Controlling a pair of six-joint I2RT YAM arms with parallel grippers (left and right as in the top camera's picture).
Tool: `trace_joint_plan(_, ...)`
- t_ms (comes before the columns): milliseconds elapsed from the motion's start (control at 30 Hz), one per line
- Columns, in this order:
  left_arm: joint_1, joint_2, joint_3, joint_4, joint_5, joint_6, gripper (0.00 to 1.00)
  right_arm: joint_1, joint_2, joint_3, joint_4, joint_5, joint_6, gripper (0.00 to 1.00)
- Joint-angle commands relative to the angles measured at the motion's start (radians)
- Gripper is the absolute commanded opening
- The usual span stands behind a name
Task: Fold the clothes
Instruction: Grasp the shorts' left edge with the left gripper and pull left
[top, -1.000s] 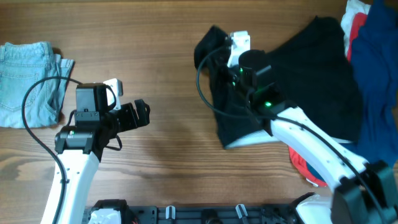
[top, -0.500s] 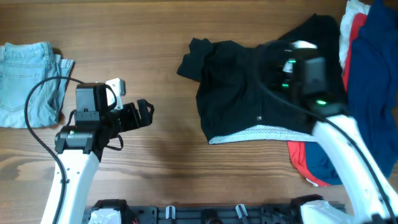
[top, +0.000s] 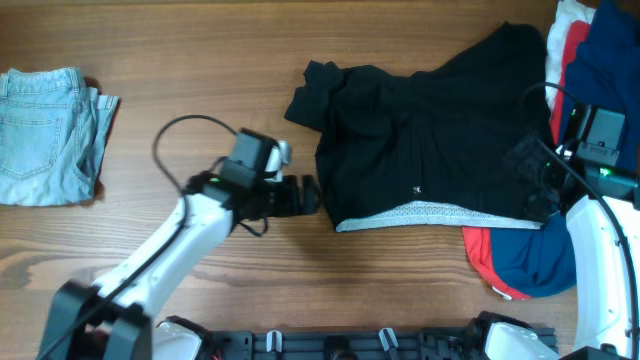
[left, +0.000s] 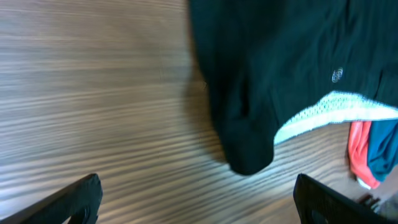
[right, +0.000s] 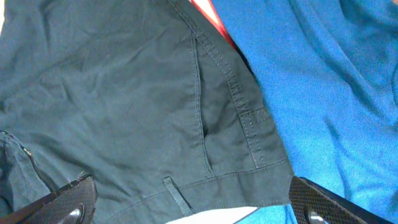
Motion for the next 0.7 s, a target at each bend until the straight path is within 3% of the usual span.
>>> trace_joint_plan(0, -0.130, 0.113, 0.012, 0.123, 0.011, -0.131, 0.98, -0.004, 0.009, -0.009, 0.000, 0.006, -0.020, 1.00)
trace_joint_plan(133, -0.248, 0.217, 0.012, 0.322, 0.007, -0.144, 0.91, -0.004, 0.009, -0.009, -0.003, 0.006, -0.037, 1.00)
trace_joint_plan(167, -0.269, 0.239, 0.012, 0.352, 0.005, -0.144, 0.82, -0.004, 0.009, -0.009, -0.006, 0.006, -0.038, 1.00)
trace_joint_plan(233, -0.312, 0.277, 0.012, 0.360, 0.000, -0.144, 0.53, -0.004, 0.009, -0.009, -0.010, 0.006, -0.054, 1.00)
trace_joint_plan(300, -0.330, 0.282, 0.012, 0.339, 0.000, -0.143, 0.37, -0.004, 0.009, -0.009, -0.011, 0.006, -0.059, 1.00)
trace_joint_plan(367, -0.335, 0.279, 0.012, 0.313, 0.000, -0.143, 0.06, -0.004, 0.009, -0.009, -0.013, 0.006, -0.059, 1.00)
trace_joint_plan(533, -0.247, 0.197, 0.012, 0.134, -0.159, -0.137, 0.04, -0.004, 0.009, -0.009, -0.020, 0.006, -0.060, 1.00)
trace_joint_plan(667, 0.019, -0.010, 0.019, -0.073, -0.455, -0.026, 0.04, -0.004, 0.009, -0.009, -0.024, 0.006, -0.060, 1.00)
